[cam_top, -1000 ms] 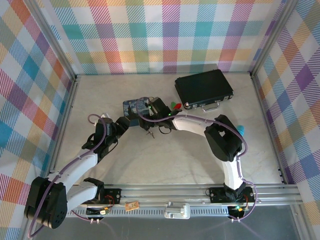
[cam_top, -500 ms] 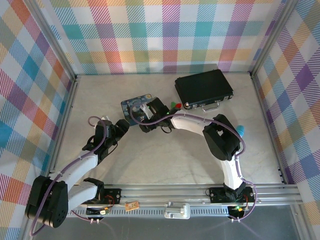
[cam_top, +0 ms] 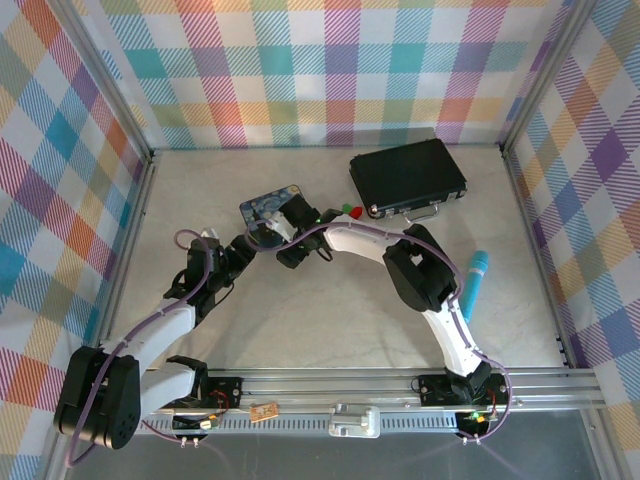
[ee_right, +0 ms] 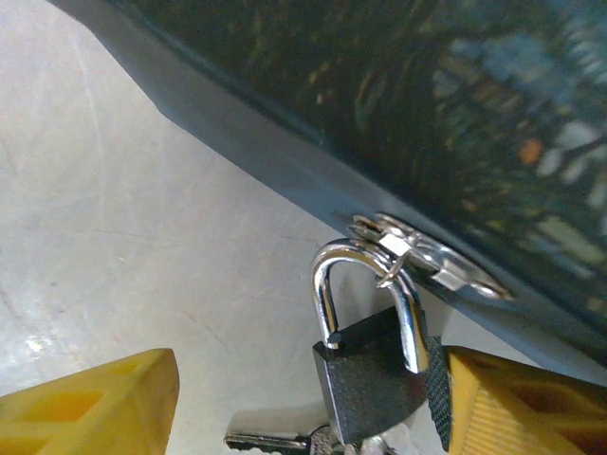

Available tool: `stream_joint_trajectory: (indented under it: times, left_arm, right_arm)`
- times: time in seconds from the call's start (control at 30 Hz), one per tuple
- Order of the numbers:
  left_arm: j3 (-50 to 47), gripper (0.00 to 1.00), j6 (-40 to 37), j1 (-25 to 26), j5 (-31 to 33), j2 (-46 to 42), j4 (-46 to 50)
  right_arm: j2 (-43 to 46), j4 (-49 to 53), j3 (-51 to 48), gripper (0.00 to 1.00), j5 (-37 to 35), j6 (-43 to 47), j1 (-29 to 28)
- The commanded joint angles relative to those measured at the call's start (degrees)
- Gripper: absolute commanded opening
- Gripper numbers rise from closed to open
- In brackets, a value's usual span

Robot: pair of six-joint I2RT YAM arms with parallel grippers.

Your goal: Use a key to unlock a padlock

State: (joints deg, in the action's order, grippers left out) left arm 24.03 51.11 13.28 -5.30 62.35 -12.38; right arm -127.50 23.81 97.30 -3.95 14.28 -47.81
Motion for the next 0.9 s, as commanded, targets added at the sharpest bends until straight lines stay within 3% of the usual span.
stream_joint_trajectory:
  times: [0.0,0.17,0.3,0.53,0.67,0.73,0.87]
  left_arm:
    - [-0.3,0.72,-1.08,-0.84,-0.52,-2.18,0.03]
    - [-0.12,0.72,-1.41,-1.15,-0.91,-3.56,1.4]
    - [-0.26,0.72,-1.42,-1.22,-1.43,-4.16,1.16]
    - [-1.49,0.72,-0.54,-1.28,-2.14,-5.89,0.42]
    - [-2.17,0.72,-0.31,-1.27,-2.87,-6.3,0.25]
    - [-2.95,0.72,0.06,-1.24,-3.38,-6.1,-0.63]
    - [-4.46,0.7,1.32,-1.24,-5.42,-4.43,-4.5]
  right_arm:
    - [-1.43,2.86,2.06,0.7,0.15,0.66,0.0]
    - [-2.35,4.0,1.72,0.65,-0.37,-0.05,-0.01]
    - [-2.36,4.42,1.09,0.54,1.45,-0.81,0.26]
    - [-2.53,1.45,-0.2,0.58,-2.08,-2.25,0.26]
    - [-1.91,0.2,-1.25,0.42,0.47,-3.21,0.24]
    - [-1.18,-0.85,-2.47,0.29,1.71,-2.61,0.26]
    - [-0.24,0.08,-1.97,0.16,6.47,-0.81,0.99]
